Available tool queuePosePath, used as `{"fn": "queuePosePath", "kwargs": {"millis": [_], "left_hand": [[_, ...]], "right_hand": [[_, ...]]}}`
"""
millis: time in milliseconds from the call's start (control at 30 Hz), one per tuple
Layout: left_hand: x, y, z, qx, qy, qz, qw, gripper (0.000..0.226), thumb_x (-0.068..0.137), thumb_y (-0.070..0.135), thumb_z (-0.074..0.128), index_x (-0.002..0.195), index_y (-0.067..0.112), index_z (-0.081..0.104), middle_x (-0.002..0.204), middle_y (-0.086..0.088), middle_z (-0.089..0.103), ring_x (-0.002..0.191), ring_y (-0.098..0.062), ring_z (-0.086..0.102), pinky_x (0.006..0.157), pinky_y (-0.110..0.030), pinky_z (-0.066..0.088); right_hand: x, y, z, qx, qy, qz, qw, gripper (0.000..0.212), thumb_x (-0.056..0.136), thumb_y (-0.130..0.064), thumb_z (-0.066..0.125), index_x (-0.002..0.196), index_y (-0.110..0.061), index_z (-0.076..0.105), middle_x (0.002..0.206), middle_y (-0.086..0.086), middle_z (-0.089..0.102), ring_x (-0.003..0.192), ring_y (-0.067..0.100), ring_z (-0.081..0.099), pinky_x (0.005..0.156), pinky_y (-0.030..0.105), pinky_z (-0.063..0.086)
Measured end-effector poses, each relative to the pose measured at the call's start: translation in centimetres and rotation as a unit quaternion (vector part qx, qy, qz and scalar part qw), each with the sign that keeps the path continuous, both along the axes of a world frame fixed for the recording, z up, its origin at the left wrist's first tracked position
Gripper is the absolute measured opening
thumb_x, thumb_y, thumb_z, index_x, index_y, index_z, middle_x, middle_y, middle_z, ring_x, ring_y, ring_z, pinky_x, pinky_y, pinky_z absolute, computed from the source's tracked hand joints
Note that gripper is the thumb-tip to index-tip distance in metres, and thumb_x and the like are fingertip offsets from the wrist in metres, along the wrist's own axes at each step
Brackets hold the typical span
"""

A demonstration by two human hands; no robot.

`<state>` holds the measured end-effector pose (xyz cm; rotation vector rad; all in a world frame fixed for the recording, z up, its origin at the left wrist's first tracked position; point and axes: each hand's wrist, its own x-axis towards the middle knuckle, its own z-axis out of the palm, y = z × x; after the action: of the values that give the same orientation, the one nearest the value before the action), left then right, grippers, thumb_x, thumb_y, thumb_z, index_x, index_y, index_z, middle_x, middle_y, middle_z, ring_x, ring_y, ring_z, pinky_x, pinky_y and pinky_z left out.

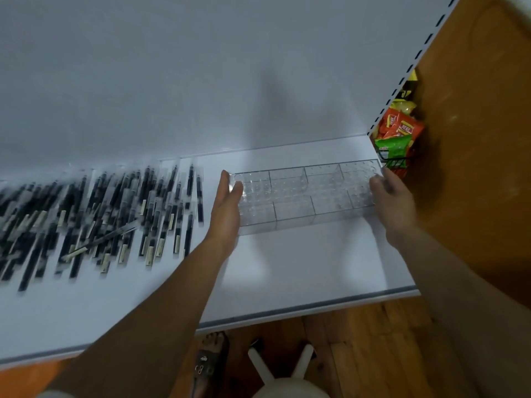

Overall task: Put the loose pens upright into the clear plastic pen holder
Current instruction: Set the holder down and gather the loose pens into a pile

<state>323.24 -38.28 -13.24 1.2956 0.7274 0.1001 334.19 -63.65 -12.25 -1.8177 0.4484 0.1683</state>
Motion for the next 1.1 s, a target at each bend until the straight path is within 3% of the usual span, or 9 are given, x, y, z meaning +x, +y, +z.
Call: {"fn": "queuePosePath", "kwargs": {"millis": [167, 367, 467, 567, 667, 767, 867, 967, 1100], "left_hand": [[0.0, -0.4, 0.1, -0.017, 0.010, 0.007, 1.000, 0.056, 0.103, 0.036, 0.043, 0.152, 0.040, 0.017, 0.159, 0.017, 0.019, 0.137, -0.003, 0.022, 0.108, -0.033, 0.017], [-1.7, 1.4, 2.3, 0.089, 0.025, -0.034, 0.995, 0.054, 0.102, 0.037, 0.044, 0.151, 0.019, 0.029, 0.156, 0.006, 0.031, 0.141, -0.010, 0.030, 0.108, -0.024, 0.020], [-3.9, 4.0, 3.9, 0.261, 0.060, -0.120, 0.956, 0.045, 0.100, 0.038, 0.047, 0.142, 0.019, 0.046, 0.141, 0.005, 0.049, 0.118, -0.005, 0.044, 0.098, -0.021, 0.030], [-5.4, 8.0, 5.2, 0.391, 0.098, -0.269, 0.875, 0.048, 0.099, 0.039, 0.048, 0.142, 0.017, 0.045, 0.143, -0.002, 0.050, 0.125, -0.016, 0.049, 0.101, -0.025, 0.034], [-6.2, 11.8, 6.1, 0.515, 0.127, -0.365, 0.765, 0.045, 0.098, 0.040, 0.046, 0.136, 0.016, 0.051, 0.133, -0.006, 0.057, 0.116, -0.023, 0.056, 0.098, -0.034, 0.044], [-7.6, 14.4, 7.4, 0.551, 0.124, -0.399, 0.722, 0.040, 0.098, 0.039, 0.044, 0.129, 0.017, 0.057, 0.114, -0.004, 0.065, 0.096, -0.021, 0.061, 0.085, -0.034, 0.051], [-10.1, 16.4, 9.1, 0.537, 0.143, -0.423, 0.716, 0.039, 0.098, 0.038, 0.044, 0.126, 0.015, 0.058, 0.112, -0.007, 0.066, 0.095, -0.023, 0.063, 0.083, -0.035, 0.053], [-12.9, 18.3, 10.4, 0.515, 0.178, -0.425, 0.723, 0.046, 0.099, 0.041, 0.042, 0.135, 0.015, 0.052, 0.131, -0.008, 0.059, 0.111, -0.025, 0.059, 0.095, -0.039, 0.049], [-17.1, 20.2, 10.3, 0.515, 0.202, -0.412, 0.724, 0.042, 0.099, 0.043, 0.040, 0.122, 0.014, 0.060, 0.116, -0.008, 0.065, 0.101, -0.025, 0.062, 0.086, -0.035, 0.049]], "right_hand": [[0.3, -0.6, 0.1, -0.070, -0.013, 0.083, 0.994, 0.051, 0.099, -0.031, 0.052, 0.148, -0.023, 0.040, 0.147, 0.000, 0.045, 0.133, 0.018, 0.042, 0.102, 0.028, 0.035], [0.0, -1.3, 2.0, -0.241, 0.000, 0.148, 0.959, 0.045, 0.099, -0.038, 0.049, 0.136, -0.012, 0.050, 0.136, 0.013, 0.055, 0.124, 0.033, 0.050, 0.095, 0.036, 0.037], [-0.6, -0.5, 4.5, -0.379, 0.007, 0.214, 0.900, 0.046, 0.101, -0.038, 0.044, 0.132, -0.006, 0.052, 0.132, 0.021, 0.056, 0.120, 0.040, 0.050, 0.098, 0.041, 0.040], [-2.0, 2.6, 7.0, -0.449, 0.037, 0.281, 0.847, 0.057, 0.101, -0.046, 0.042, 0.145, -0.009, 0.043, 0.147, 0.017, 0.045, 0.133, 0.037, 0.043, 0.110, 0.046, 0.036], [-4.6, 7.8, 8.4, -0.462, 0.004, 0.329, 0.824, 0.060, 0.099, -0.050, 0.043, 0.147, -0.013, 0.041, 0.154, 0.010, 0.039, 0.140, 0.031, 0.036, 0.116, 0.043, 0.029], [-8.0, 13.5, 9.3, -0.439, -0.010, 0.352, 0.827, 0.061, 0.098, -0.053, 0.043, 0.148, -0.017, 0.041, 0.155, 0.006, 0.037, 0.141, 0.028, 0.033, 0.116, 0.043, 0.028], [-12.6, 18.2, 10.0, -0.406, 0.021, 0.398, 0.822, 0.062, 0.098, -0.055, 0.042, 0.149, -0.020, 0.037, 0.156, 0.003, 0.034, 0.142, 0.026, 0.031, 0.116, 0.040, 0.027], [-16.5, 21.7, 10.7, -0.373, 0.034, 0.417, 0.828, 0.063, 0.098, -0.056, 0.041, 0.149, -0.020, 0.036, 0.157, 0.003, 0.033, 0.143, 0.024, 0.030, 0.116, 0.038, 0.025], [-20.7, 24.6, 11.2, -0.341, 0.034, 0.418, 0.842, 0.060, 0.098, -0.053, 0.043, 0.147, -0.018, 0.041, 0.153, 0.005, 0.039, 0.140, 0.025, 0.035, 0.114, 0.037, 0.029]]}}
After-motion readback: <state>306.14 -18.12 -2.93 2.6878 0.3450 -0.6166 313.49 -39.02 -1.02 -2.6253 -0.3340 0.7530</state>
